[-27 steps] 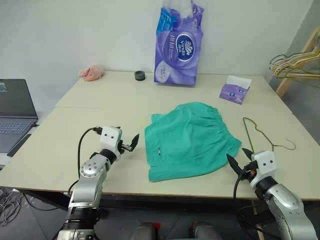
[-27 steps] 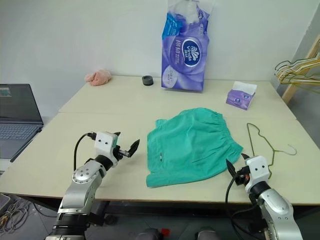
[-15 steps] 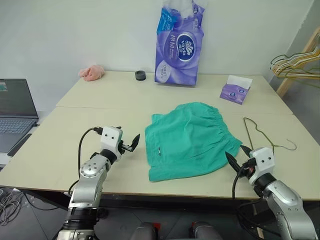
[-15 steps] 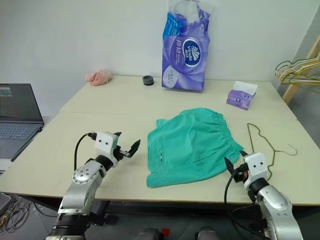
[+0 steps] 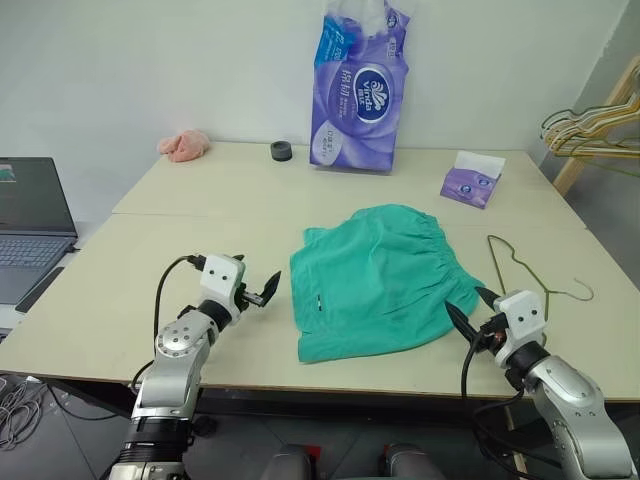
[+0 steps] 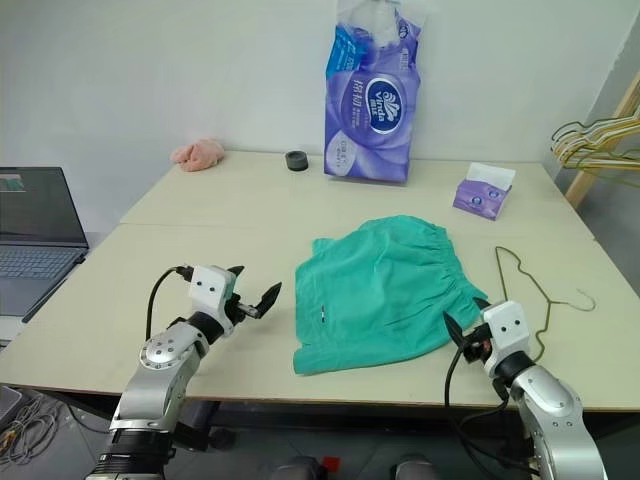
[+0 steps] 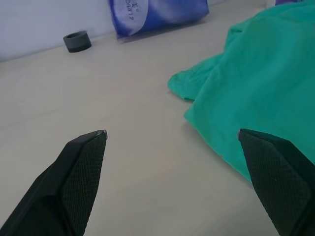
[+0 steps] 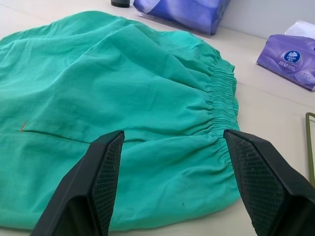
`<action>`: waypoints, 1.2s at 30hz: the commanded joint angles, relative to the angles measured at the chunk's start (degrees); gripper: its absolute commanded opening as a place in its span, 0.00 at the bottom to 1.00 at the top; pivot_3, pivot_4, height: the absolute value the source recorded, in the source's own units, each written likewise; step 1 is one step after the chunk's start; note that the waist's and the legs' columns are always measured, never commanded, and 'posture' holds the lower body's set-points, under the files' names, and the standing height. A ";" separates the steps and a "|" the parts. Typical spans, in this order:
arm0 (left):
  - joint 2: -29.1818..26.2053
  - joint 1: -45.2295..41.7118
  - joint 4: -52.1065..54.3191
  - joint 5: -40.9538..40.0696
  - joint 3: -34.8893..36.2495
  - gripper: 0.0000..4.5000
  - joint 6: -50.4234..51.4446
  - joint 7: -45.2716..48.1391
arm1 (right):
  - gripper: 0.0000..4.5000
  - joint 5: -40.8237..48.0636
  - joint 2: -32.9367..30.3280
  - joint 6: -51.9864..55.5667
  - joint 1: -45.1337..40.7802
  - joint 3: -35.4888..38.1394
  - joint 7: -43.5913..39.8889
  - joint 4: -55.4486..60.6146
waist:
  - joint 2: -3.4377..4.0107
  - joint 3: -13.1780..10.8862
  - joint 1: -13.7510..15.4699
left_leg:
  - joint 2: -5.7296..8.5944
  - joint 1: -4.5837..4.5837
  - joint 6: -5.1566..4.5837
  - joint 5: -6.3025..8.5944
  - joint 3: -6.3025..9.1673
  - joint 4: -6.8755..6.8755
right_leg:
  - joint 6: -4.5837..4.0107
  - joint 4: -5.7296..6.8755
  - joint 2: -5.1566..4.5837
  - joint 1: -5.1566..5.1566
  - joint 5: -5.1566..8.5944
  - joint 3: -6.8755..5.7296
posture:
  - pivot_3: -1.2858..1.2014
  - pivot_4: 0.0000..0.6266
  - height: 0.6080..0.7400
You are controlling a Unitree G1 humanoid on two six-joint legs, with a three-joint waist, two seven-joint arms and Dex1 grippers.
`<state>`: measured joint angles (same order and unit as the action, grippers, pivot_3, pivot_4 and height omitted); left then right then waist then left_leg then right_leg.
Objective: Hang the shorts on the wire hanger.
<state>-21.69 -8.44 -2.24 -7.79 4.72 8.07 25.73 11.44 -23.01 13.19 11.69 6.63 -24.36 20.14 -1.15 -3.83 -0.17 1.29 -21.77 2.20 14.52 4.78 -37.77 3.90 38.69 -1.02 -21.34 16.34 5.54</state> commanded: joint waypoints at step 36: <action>-28.53 -2.81 19.30 -14.58 -15.94 1.00 15.24 49.55 | 0.76 -9.08 -15.68 -18.22 10.76 -2.91 -12.99 3.69 | 0.07 -0.45 -4.39 | -0.10 0.28 -0.02 0.05 -0.18 0.61 | -0.55 -0.08 0.01 0.01 0.46 0.13 | 0.47 0.08 1.00</action>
<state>-49.06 -10.50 15.77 -22.90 -9.75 23.59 72.60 2.40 -38.73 -3.82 23.27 3.21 -37.39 21.73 -1.08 -4.29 -4.55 1.19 -21.44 2.18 14.57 4.59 -37.10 3.37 38.61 -1.02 -21.31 16.81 5.69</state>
